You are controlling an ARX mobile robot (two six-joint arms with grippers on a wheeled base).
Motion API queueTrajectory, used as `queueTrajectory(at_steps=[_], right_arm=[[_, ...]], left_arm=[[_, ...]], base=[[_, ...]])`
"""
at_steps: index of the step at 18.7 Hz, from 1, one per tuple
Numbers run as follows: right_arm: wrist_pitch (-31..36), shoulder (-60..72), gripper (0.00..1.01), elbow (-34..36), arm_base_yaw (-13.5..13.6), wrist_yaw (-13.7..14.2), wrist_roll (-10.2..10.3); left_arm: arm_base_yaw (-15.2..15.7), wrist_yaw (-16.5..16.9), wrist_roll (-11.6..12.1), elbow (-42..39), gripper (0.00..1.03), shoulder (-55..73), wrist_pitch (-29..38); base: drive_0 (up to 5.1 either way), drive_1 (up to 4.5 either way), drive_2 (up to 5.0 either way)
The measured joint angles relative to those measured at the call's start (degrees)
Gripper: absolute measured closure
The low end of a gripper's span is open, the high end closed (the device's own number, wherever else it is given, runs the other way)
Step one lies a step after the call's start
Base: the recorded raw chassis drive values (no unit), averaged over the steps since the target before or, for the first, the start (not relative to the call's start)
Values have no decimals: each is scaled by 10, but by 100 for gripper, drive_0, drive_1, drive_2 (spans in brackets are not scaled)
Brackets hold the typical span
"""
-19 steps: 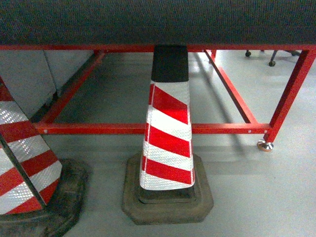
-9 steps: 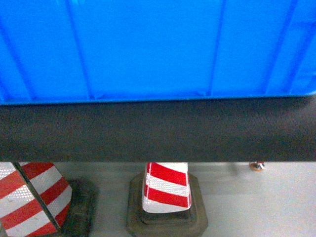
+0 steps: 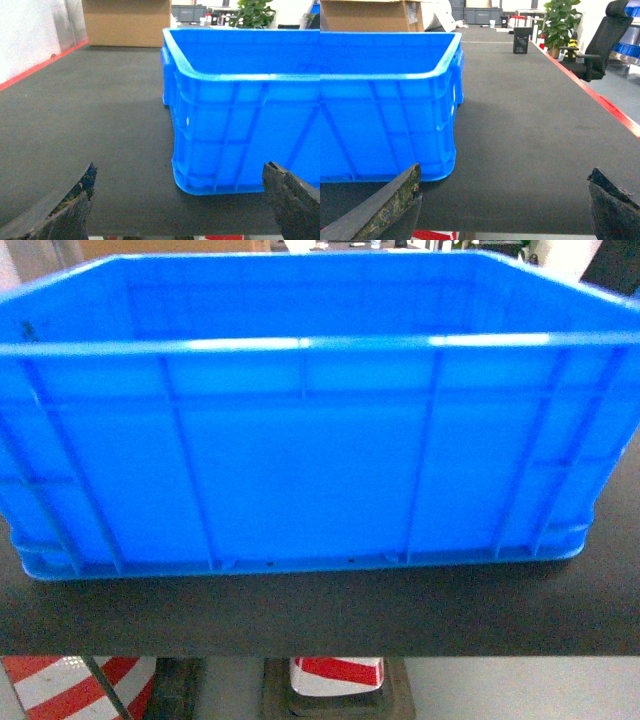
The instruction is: Place box next to blue box on left shelf
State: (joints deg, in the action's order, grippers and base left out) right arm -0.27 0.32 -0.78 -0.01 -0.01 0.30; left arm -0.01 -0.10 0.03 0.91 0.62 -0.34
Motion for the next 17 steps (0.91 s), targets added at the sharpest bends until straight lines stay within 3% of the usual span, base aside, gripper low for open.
queueTrajectory(at_steps=[17], right_arm=[[0, 0, 3, 0, 0, 0, 0]], left_arm=[[0, 1, 0, 0, 5, 0, 0]], base=[[0, 0, 0]])
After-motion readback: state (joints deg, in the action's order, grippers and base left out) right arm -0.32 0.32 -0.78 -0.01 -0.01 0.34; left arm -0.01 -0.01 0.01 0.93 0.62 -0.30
